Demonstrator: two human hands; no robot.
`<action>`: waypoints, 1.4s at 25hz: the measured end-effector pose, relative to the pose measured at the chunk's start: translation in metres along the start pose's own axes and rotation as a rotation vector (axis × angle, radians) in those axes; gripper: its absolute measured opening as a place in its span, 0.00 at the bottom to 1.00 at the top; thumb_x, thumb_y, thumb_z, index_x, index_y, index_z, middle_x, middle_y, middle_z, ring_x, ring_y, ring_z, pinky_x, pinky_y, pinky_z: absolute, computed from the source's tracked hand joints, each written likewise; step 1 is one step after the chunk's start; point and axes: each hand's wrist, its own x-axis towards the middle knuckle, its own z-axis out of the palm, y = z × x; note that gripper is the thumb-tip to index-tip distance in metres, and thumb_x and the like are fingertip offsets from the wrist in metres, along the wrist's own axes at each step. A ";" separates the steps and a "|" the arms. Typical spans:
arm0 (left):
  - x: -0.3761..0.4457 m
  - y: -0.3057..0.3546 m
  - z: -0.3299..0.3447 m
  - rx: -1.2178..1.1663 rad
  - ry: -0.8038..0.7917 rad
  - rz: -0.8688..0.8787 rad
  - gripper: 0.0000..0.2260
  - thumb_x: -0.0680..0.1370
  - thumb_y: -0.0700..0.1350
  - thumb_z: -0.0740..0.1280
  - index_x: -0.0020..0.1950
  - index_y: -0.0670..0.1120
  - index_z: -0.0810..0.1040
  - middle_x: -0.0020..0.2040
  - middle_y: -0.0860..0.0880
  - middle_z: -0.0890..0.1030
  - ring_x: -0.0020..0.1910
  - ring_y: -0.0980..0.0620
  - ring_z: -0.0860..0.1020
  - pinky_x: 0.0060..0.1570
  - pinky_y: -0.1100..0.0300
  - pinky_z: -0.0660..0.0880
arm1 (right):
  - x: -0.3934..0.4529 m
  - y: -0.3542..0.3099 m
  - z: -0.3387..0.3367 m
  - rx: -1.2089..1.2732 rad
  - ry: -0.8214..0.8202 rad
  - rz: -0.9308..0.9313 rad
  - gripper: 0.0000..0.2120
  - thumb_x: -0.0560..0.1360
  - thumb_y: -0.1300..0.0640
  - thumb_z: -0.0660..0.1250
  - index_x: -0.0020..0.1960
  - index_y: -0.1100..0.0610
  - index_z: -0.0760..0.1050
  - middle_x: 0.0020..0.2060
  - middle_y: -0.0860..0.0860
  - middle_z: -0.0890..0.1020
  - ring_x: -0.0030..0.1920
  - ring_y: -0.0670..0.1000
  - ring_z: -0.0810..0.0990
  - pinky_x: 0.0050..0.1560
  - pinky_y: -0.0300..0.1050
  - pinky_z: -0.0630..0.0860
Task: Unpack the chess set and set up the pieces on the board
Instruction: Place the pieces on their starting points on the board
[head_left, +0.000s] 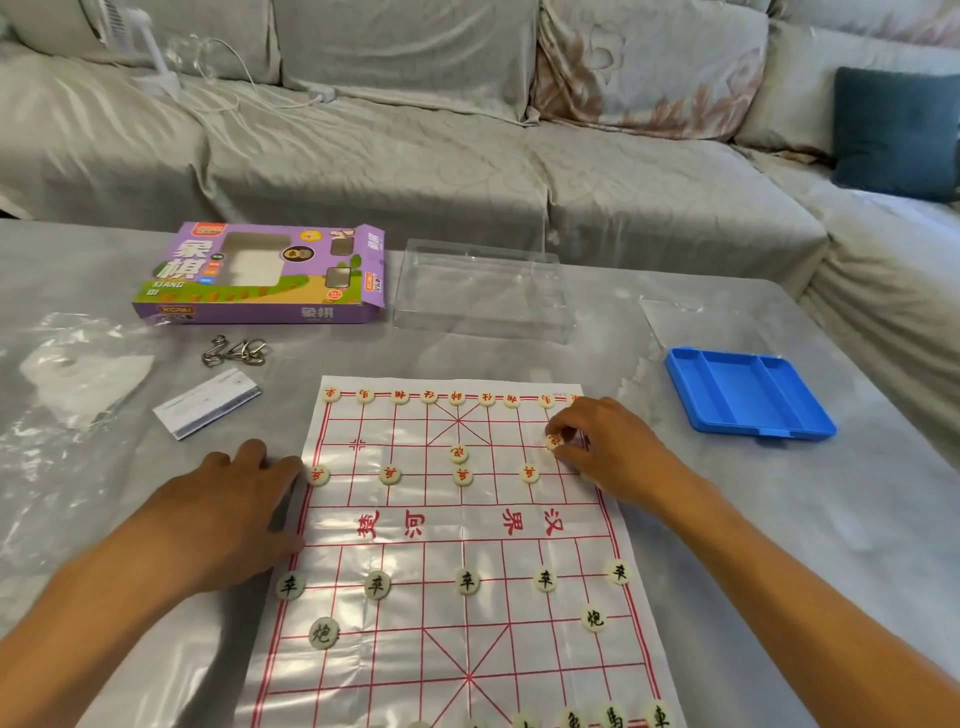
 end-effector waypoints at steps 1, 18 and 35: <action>-0.001 0.000 -0.001 -0.003 -0.006 -0.001 0.31 0.75 0.66 0.60 0.74 0.58 0.55 0.67 0.54 0.63 0.61 0.53 0.69 0.53 0.62 0.74 | 0.000 0.000 0.000 0.009 -0.011 0.007 0.15 0.77 0.50 0.66 0.63 0.48 0.75 0.61 0.47 0.76 0.58 0.48 0.73 0.57 0.38 0.69; 0.002 0.001 -0.001 -0.022 -0.004 -0.034 0.31 0.74 0.64 0.64 0.73 0.57 0.57 0.69 0.52 0.62 0.64 0.50 0.68 0.55 0.58 0.74 | 0.045 -0.094 -0.016 -0.332 -0.140 -0.540 0.17 0.76 0.54 0.69 0.64 0.45 0.74 0.62 0.45 0.77 0.58 0.49 0.74 0.56 0.39 0.71; 0.001 0.005 -0.003 -0.002 -0.012 -0.068 0.30 0.75 0.62 0.65 0.73 0.55 0.58 0.68 0.50 0.64 0.62 0.49 0.69 0.51 0.58 0.73 | 0.061 -0.165 0.001 -0.194 -0.097 -0.596 0.14 0.76 0.56 0.69 0.61 0.52 0.77 0.56 0.49 0.80 0.52 0.50 0.78 0.48 0.37 0.72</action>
